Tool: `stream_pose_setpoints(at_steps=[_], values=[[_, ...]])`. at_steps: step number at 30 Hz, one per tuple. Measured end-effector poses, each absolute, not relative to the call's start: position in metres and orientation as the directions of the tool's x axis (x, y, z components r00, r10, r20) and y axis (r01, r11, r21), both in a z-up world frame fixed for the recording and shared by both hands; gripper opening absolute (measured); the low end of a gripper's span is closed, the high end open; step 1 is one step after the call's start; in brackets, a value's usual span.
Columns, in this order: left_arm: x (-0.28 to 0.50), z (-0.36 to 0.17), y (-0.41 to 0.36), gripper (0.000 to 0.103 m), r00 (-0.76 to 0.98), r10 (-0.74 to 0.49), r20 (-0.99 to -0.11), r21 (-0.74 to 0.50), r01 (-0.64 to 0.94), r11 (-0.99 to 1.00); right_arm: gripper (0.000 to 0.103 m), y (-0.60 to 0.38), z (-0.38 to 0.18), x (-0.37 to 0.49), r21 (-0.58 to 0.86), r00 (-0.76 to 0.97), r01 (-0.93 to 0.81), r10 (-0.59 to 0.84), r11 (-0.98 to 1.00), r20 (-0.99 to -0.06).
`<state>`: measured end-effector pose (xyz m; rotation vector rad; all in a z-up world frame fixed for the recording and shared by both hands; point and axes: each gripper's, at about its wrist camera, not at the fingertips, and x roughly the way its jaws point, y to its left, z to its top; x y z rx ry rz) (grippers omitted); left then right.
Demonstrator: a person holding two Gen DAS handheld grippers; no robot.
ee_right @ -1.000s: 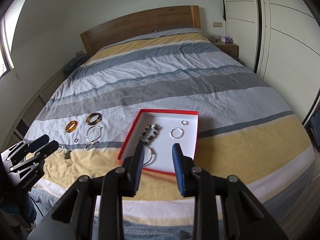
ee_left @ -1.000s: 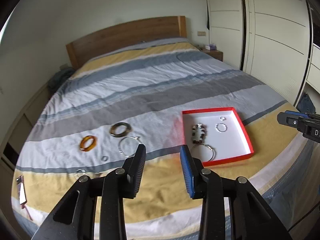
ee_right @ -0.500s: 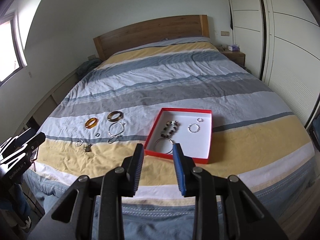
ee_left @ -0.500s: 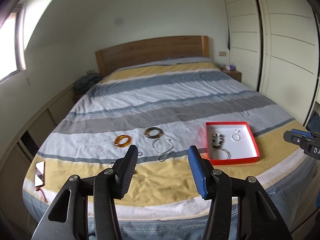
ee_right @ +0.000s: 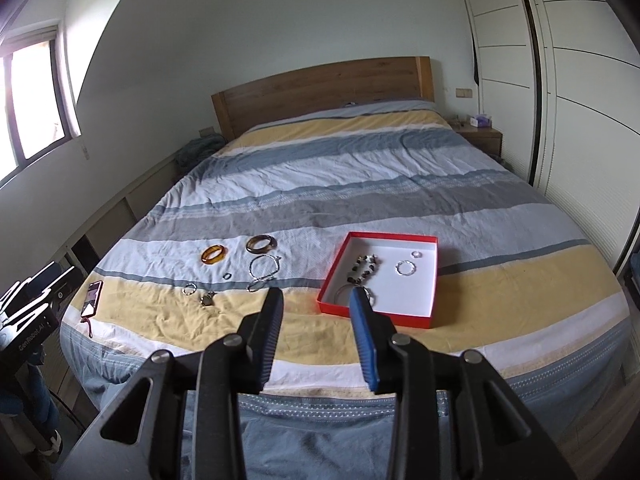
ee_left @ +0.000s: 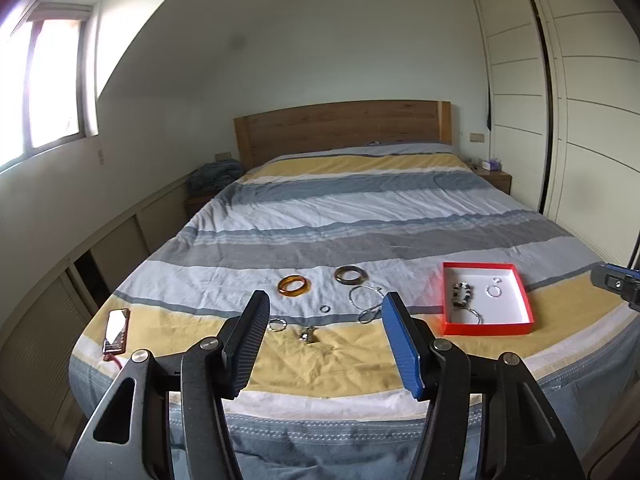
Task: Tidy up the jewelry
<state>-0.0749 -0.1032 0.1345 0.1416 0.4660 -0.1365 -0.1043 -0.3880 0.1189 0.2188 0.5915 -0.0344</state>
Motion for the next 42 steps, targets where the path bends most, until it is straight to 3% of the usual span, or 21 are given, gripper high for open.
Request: stream_pose_setpoints(at_steps=[9, 19, 32, 42], values=[[-0.086, 0.149, -0.035, 0.058, 0.915, -0.021, -0.403, 0.022, 0.033, 0.999, 0.033, -0.389, 0.124, -0.112, 0.217, 0.847, 0.078, 0.051, 0.973, -0.530], [-0.070, 0.122, 0.040, 0.058, 0.859, 0.089, -0.504, -0.037, -0.125, 0.992, 0.033, -0.386, 0.116, -0.092, 0.222, 0.830, 0.068, 0.069, 0.973, -0.554], [-0.012, 0.057, 0.026, 0.058, 0.760, 0.023, -0.649, -0.027, -0.053, 0.998, 0.033, -0.369, 0.078, -0.033, 0.216, 0.747, 0.026, 0.125, 0.976, -0.653], [0.062, -0.009, -0.003, 0.058, 0.643, -0.052, -0.764, -0.041, 0.032, 0.999, 0.033, -0.345, 0.014, 0.058, 0.269, 0.623, -0.049, 0.240, 0.962, -0.745]])
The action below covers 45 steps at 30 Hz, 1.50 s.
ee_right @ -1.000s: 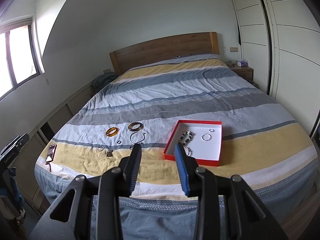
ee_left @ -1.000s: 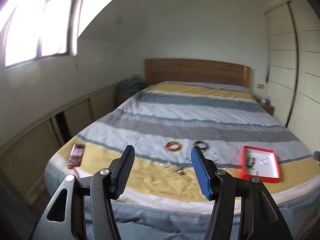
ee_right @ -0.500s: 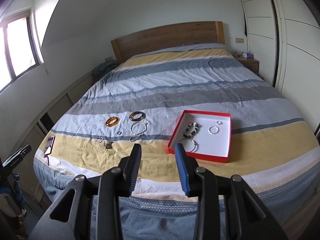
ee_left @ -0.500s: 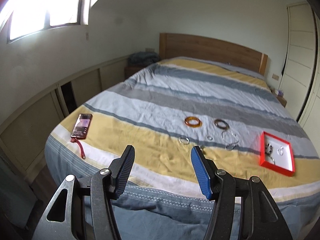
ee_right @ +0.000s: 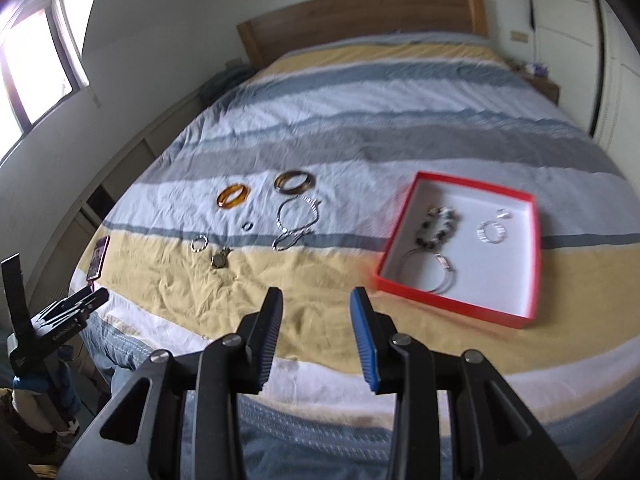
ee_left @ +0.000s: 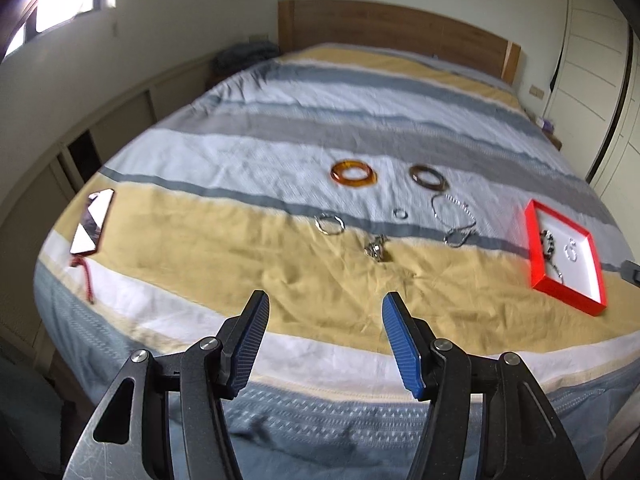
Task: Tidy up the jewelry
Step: 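Grasp the silver watch with the left tool while the right tool grasps the silver chain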
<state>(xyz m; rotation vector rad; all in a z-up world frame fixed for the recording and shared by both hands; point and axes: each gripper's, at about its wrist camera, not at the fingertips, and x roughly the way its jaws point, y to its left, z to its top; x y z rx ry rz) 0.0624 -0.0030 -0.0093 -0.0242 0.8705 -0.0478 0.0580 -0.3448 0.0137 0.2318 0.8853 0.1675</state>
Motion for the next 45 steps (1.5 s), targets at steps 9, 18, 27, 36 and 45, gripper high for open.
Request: stream_pose_setpoints(at_steps=[9, 18, 27, 36, 45], values=[[0.128, -0.059, -0.027, 0.058, 0.556, -0.125, -0.822, -0.078, 0.108, 0.991, 0.040, -0.308, -0.043, 0.146, 0.301, 0.504, -0.113, 0.316, 0.947, -0.804], [0.193, -0.104, -0.044, 0.058, 0.492, -0.163, -0.855, -0.103, 0.146, 0.984, 0.044, -0.283, -0.111, 0.220, 0.397, 0.384, -0.094, 0.401, 0.913, -0.832], [0.225, -0.136, -0.050, 0.052, 0.450, -0.182, -0.874, -0.119, 0.165, 0.979, 0.044, -0.279, -0.145, 0.261, 0.476, 0.363, -0.053, 0.461, 0.878, -0.810], [0.230, -0.142, -0.050, 0.027, 0.460, -0.206, -0.864, -0.145, 0.165, 0.976, 0.043, -0.269, -0.151, 0.287, 0.466, 0.400, -0.064, 0.451, 0.882, -0.798], [0.226, -0.139, -0.063, 0.021, 0.450, -0.199, -0.870, -0.126, 0.188, 0.974, 0.007, -0.279, -0.155, 0.294, 0.468, 0.415, -0.040, 0.441, 0.883, -0.796]])
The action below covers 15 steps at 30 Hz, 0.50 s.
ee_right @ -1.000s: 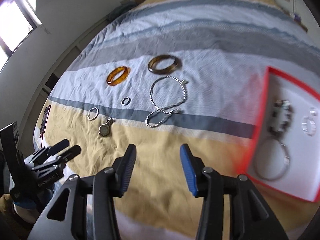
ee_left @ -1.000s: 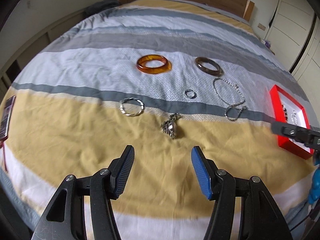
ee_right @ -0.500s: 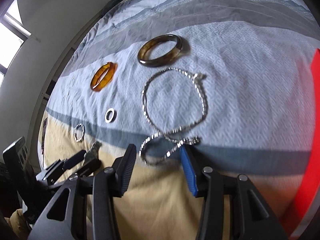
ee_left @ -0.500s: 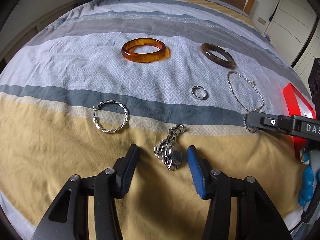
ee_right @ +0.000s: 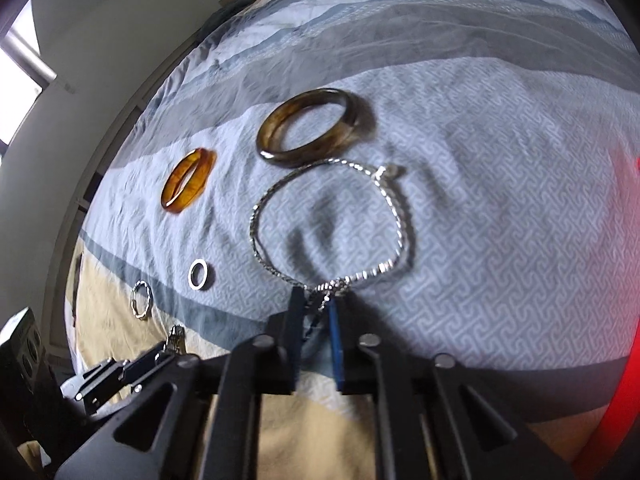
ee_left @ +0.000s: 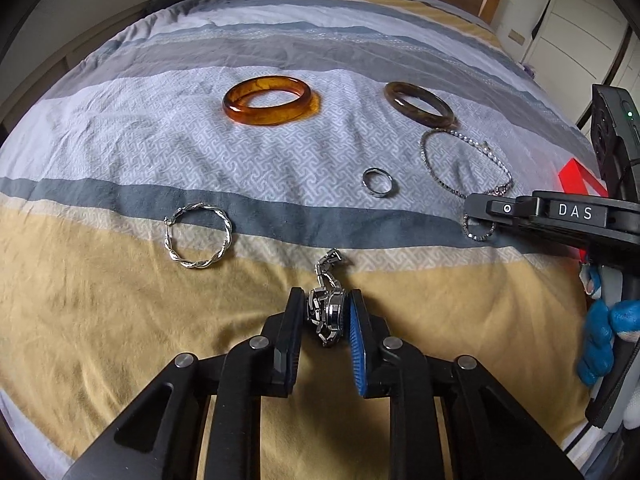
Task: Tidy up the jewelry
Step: 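Grasp the silver watch with the left tool while the right tool grasps the silver chain, then lift the watch and chain in both tools toward the red box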
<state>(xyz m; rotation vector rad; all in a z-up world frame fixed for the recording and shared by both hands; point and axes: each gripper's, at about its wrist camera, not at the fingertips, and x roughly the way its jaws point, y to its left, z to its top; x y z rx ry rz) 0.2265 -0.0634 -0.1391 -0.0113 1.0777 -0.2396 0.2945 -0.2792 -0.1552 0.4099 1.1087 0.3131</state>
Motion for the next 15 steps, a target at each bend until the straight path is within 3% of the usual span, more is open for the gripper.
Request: stream_pose_setpoints(at_steps=[15], values=[[0.207, -0.114, -0.068, 0.021, 0.463, -0.207, -0.862, -0.126, 0.200, 0.972, 0.005, -0.285, -0.113, 0.263, 0.483, 0.465, -0.073, 0.458, 0.872, -0.757]])
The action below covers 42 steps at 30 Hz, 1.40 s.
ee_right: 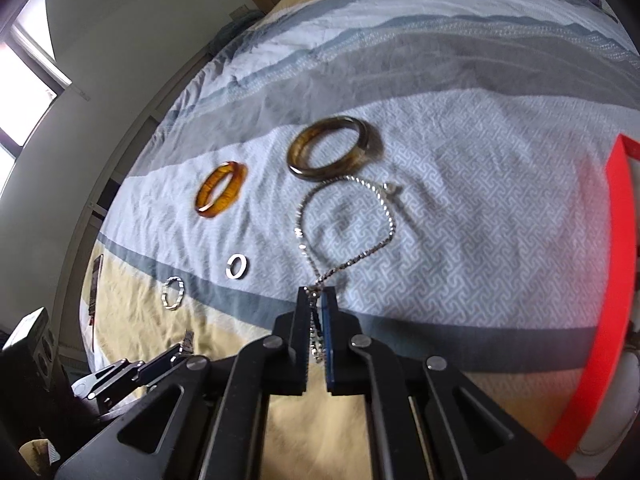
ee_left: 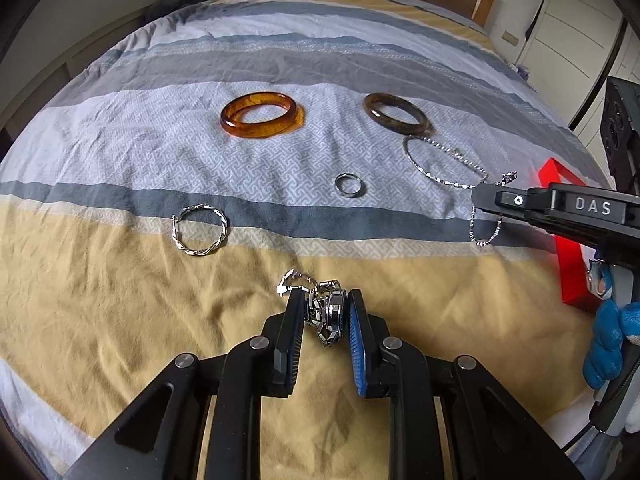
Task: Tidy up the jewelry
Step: 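Lift the watch and chain in both tools toward the red box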
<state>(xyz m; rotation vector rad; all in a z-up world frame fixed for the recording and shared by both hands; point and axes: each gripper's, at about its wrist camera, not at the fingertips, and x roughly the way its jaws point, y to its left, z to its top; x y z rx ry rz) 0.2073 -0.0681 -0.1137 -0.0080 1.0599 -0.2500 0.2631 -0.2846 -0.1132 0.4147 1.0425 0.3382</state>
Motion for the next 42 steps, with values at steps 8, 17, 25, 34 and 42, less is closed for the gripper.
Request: stream_pose_setpoints(at_steps=[8, 17, 25, 34, 42], values=[[0.193, -0.095, -0.071, 0.021, 0.488, -0.213, -0.847, -0.127, 0.205, 0.971, 0.005, -0.285, -0.084, 0.245, 0.487, 0.498, -0.103, 0.468, 0.868, -0.730], [0.182, -0.085, -0.067, 0.021, 0.508, -0.224, -0.832, -0.137, 0.203, 0.970, 0.008, -0.291, -0.100, 0.239, 0.495, 0.460, -0.048, 0.459, 0.868, -0.760], [0.192, -0.096, -0.057, 0.021, 0.498, -0.230, -0.836, -0.156, 0.186, 0.970, 0.039, -0.283, -0.145, 0.252, 0.532, 0.402, -0.005, 0.489, 0.847, -0.774], [0.205, -0.110, -0.045, 0.021, 0.483, -0.242, -0.841, -0.185, 0.164, 0.969, 0.039, -0.266, -0.155, 0.293, 0.562, 0.420, 0.002, 0.509, 0.827, -0.751], [0.208, -0.111, -0.037, 0.021, 0.482, -0.250, -0.840, -0.203, 0.148, 0.968, 0.042, -0.233, -0.154, 0.299, 0.373, 0.423, -0.107, 0.382, 0.921, -0.822]])
